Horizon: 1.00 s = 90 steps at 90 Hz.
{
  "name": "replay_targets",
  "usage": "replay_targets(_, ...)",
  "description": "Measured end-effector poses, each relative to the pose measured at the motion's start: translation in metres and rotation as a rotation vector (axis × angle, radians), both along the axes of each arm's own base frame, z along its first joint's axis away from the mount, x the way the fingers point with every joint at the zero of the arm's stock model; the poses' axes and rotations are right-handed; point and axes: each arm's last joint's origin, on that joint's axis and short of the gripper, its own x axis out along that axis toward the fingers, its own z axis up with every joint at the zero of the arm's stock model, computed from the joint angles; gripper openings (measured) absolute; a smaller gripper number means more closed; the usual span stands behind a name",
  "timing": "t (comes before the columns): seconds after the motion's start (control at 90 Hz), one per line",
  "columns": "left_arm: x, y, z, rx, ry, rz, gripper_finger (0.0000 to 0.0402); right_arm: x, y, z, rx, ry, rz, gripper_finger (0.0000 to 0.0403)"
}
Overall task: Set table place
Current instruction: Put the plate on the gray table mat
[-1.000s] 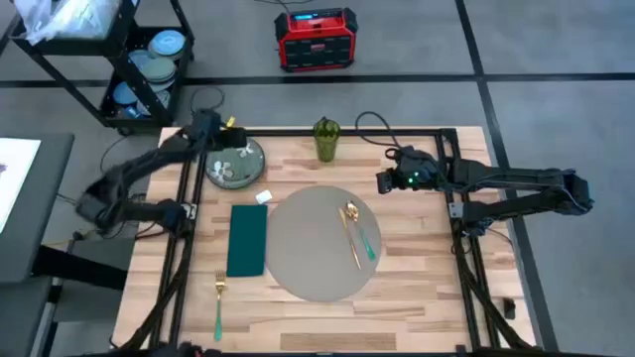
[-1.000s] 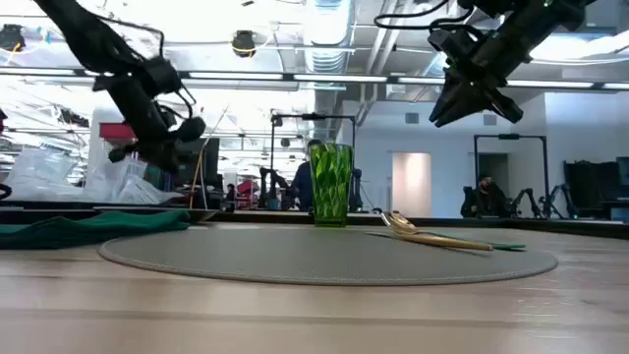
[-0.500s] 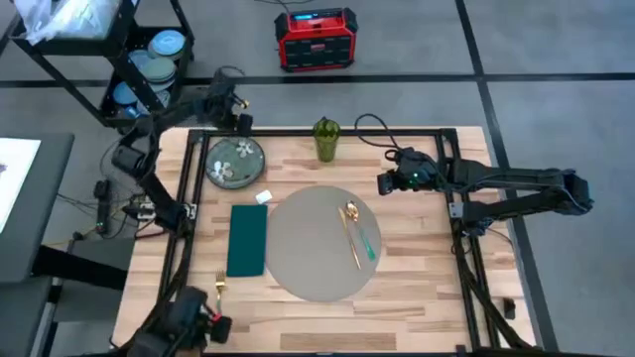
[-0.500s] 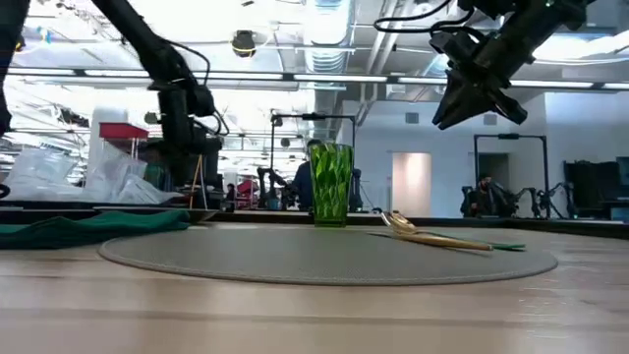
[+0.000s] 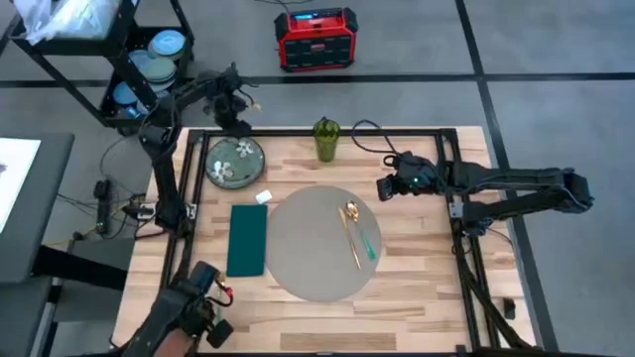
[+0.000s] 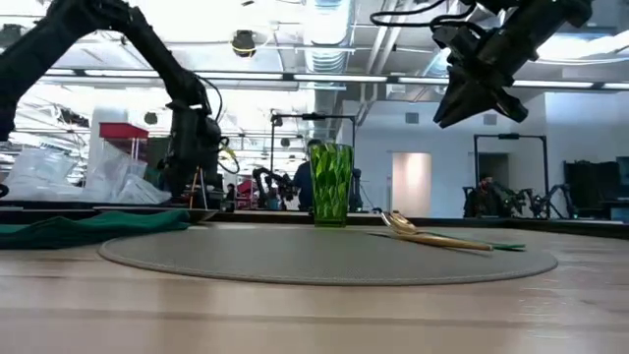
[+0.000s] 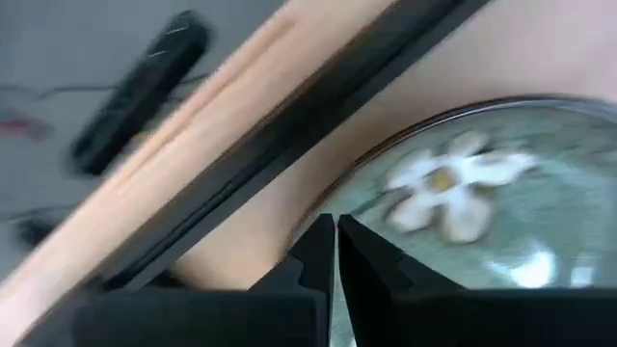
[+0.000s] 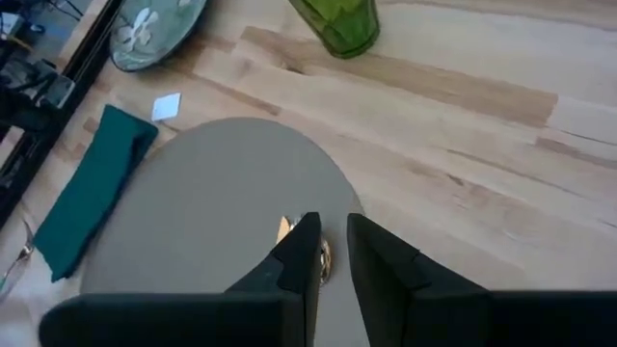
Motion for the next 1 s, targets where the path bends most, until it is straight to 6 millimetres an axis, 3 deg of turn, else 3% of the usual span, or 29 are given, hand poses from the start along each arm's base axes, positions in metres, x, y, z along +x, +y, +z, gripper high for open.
replay_targets(0.356,-0.004,0.005,-0.004,0.019,0.001,0.018,0.0005,0.001,0.004,0.0,-0.002,0.002,0.024,0.005)
replay_targets(0.733,-0.002,0.002,-0.013,0.041,0.086,0.015,0.0123,0.001,0.005,0.0,0.013,-0.002,0.041,0.0097)
replay_targets(1.0,0.011,-0.012,-0.022,-0.01,0.101,-0.098,0.0143,0.001,0.006,0.0,0.029,-0.002,0.066,0.0099)
